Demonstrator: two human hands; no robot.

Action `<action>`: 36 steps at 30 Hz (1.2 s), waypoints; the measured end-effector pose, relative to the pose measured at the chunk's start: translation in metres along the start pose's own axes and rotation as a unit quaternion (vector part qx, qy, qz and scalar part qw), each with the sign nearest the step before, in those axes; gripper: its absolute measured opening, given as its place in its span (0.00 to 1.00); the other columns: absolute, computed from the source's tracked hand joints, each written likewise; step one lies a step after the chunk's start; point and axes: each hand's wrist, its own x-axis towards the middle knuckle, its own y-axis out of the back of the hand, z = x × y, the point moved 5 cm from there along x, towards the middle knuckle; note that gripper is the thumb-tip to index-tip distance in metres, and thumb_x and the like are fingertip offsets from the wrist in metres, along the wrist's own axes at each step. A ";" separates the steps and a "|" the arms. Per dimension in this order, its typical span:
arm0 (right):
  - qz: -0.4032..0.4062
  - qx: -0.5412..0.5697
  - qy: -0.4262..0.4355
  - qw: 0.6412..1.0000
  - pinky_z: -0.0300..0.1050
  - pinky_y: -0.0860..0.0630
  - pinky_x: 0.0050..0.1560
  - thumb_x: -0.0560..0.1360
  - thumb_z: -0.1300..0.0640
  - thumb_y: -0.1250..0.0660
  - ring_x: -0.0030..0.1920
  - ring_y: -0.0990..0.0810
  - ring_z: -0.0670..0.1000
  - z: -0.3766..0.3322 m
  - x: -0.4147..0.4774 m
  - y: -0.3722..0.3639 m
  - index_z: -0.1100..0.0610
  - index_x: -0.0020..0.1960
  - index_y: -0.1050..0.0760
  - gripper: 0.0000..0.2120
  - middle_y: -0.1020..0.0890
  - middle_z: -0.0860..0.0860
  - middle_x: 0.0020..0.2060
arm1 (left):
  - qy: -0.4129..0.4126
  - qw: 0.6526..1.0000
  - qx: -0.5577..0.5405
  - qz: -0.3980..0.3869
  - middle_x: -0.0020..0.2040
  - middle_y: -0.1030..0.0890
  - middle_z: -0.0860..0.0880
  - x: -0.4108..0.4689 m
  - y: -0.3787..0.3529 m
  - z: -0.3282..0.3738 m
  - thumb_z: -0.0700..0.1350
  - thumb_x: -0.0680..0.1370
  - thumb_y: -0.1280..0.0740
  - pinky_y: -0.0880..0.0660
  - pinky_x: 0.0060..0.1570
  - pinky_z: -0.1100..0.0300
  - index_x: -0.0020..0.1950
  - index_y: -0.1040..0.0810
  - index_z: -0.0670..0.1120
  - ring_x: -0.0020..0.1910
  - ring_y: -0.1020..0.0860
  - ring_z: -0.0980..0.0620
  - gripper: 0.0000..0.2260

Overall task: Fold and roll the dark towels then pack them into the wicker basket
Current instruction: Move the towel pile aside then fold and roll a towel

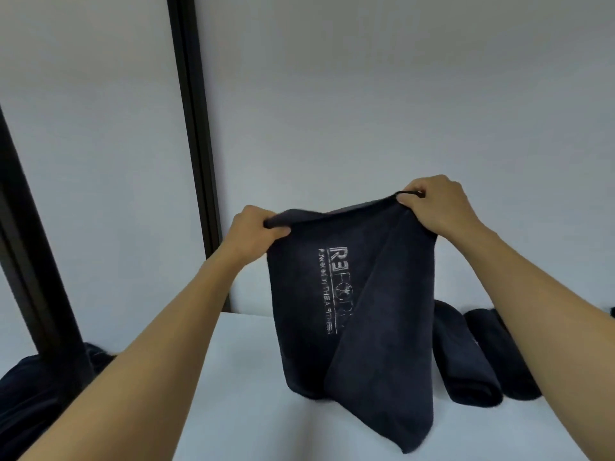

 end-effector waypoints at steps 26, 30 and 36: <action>0.025 -0.071 0.022 0.997 0.50 0.23 0.44 0.74 0.56 0.37 0.44 0.22 0.59 -0.013 0.076 0.042 0.59 0.45 0.20 0.09 0.19 0.55 0.41 | 0.050 0.972 0.212 -0.087 0.32 0.22 0.49 0.049 0.012 -0.010 0.45 0.73 0.26 0.27 0.34 0.59 0.39 0.18 0.45 0.34 0.23 0.48 0.06; 0.063 0.010 -0.032 0.997 0.45 0.29 0.38 0.76 0.56 0.33 0.39 0.26 0.54 -0.004 0.111 0.083 0.58 0.51 0.18 0.08 0.22 0.53 0.39 | 0.022 0.985 0.149 0.090 0.33 0.20 0.46 0.096 0.061 0.043 0.43 0.76 0.28 0.25 0.32 0.58 0.45 0.19 0.44 0.26 0.24 0.49 0.03; 0.045 0.410 -0.084 0.907 0.44 0.18 0.34 0.80 0.62 0.38 0.38 0.14 0.55 -0.017 0.152 0.124 0.63 0.64 0.30 0.13 0.16 0.61 0.47 | -0.024 0.969 -0.116 0.218 0.55 0.18 0.41 0.147 0.124 0.123 0.29 0.77 0.35 0.17 0.40 0.50 0.59 0.21 0.39 0.40 0.17 0.40 0.12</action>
